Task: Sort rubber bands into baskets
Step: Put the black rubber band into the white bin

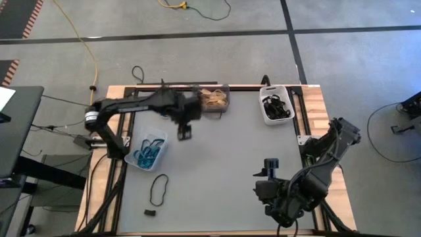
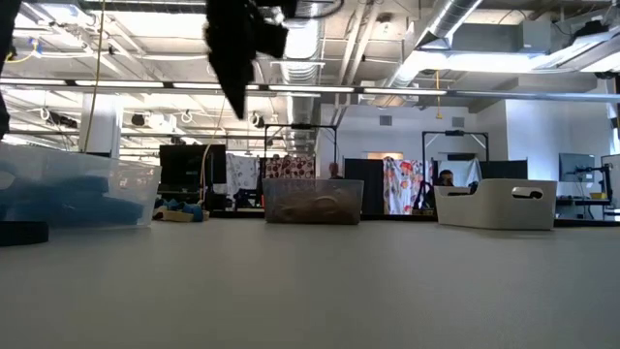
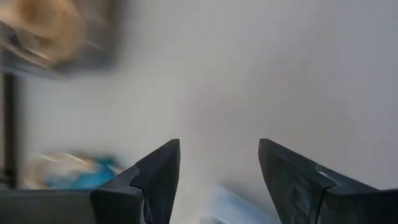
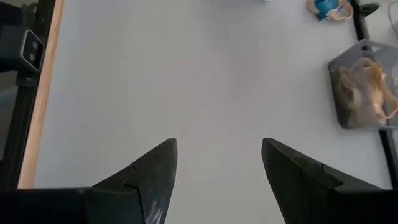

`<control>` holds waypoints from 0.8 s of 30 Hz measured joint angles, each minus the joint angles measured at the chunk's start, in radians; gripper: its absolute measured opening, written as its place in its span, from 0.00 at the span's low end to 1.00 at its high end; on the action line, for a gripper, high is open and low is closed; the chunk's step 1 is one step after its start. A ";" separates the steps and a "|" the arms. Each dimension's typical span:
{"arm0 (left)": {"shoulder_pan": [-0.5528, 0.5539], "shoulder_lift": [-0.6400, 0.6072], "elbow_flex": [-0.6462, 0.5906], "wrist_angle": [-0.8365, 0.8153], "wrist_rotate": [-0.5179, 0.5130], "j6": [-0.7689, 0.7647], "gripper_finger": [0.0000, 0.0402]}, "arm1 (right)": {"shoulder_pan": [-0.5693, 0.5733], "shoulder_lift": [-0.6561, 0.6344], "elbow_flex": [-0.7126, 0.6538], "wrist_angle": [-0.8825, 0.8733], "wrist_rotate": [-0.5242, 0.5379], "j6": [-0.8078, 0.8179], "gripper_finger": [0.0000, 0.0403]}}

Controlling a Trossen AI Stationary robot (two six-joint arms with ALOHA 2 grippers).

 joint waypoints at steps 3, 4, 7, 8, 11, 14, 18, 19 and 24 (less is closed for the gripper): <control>-0.109 -0.022 0.000 -0.087 0.049 -0.113 0.52 | 0.000 0.000 -0.029 0.032 -0.003 -0.001 0.66; -0.149 -0.026 0.000 -0.109 0.051 -0.145 0.52 | 0.000 0.000 -0.038 0.042 -0.003 -0.002 0.66; -0.272 -0.027 0.000 -0.145 0.052 -0.221 0.52 | 0.000 0.000 -0.059 0.081 -0.003 -0.019 0.66; -0.312 -0.026 0.000 -0.150 0.053 -0.245 0.52 | 0.000 0.000 -0.064 0.094 -0.003 -0.025 0.66; -0.423 -0.017 0.000 -0.147 0.045 -0.325 0.52 | -0.003 0.000 -0.081 0.129 -0.003 -0.046 0.66; -0.524 -0.012 -0.001 -0.147 -0.042 -0.430 0.52 | -0.003 0.000 -0.087 0.153 -0.003 -0.054 0.66; -0.651 -0.013 -0.001 -0.149 -0.203 -0.583 0.52 | -0.003 0.000 -0.088 0.153 -0.003 -0.058 0.66; -0.680 -0.013 -0.001 -0.149 -0.232 -0.619 0.52 | -0.003 0.000 -0.088 0.154 -0.003 -0.057 0.66; -0.802 -0.014 -0.055 -0.096 -0.311 -0.760 0.52 | -0.003 0.000 -0.088 0.160 -0.003 -0.058 0.66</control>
